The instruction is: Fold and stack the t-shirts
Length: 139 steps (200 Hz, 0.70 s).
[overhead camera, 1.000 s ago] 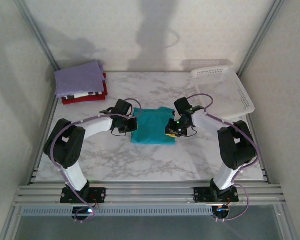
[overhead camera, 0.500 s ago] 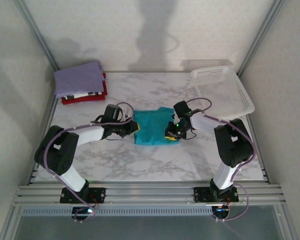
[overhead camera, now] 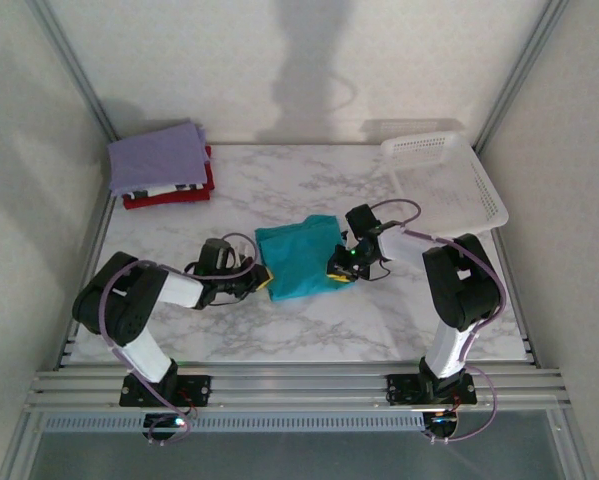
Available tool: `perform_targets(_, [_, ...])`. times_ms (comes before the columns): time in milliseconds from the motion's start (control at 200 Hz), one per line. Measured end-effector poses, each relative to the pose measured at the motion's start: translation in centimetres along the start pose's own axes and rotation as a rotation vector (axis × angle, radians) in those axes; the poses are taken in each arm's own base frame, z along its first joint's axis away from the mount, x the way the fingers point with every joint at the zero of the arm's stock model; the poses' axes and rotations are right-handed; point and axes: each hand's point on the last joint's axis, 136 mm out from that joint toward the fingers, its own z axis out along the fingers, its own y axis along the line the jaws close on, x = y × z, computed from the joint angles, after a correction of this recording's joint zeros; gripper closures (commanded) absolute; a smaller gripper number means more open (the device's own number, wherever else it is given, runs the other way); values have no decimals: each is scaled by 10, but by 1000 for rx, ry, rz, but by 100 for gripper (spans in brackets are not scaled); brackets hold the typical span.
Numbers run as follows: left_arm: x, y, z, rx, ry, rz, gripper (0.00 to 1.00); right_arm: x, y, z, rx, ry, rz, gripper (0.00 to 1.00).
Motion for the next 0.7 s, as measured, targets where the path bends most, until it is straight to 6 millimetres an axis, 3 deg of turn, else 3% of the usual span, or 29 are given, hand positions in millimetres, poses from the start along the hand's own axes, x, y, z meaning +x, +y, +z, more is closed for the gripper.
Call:
perform_targets(50, [0, 1, -1, 2, -7, -4, 99, 1, 0, 0, -10, -3, 3, 78])
perform_targets(145, [-1, 1, -1, 5, -20, -3, 62, 4, 0, 0, -30, -12, 4, 78])
perform_targets(230, [-3, -13, -6, 32, -33, 29, 50, 9, -2, -1, -39, -13, 9, 78])
perform_targets(421, [-15, -20, -27, -54, -112, 70, 46, 11, -2, -1, -44, -15, 11, 78])
perform_targets(546, [-22, -26, -33, -104, -128, 86, 52, 11, -2, -1, -44, -15, 10, 78])
perform_targets(696, [-10, -14, -28, -156, -80, 72, 56, 11, -2, -1, -44, -15, 10, 78])
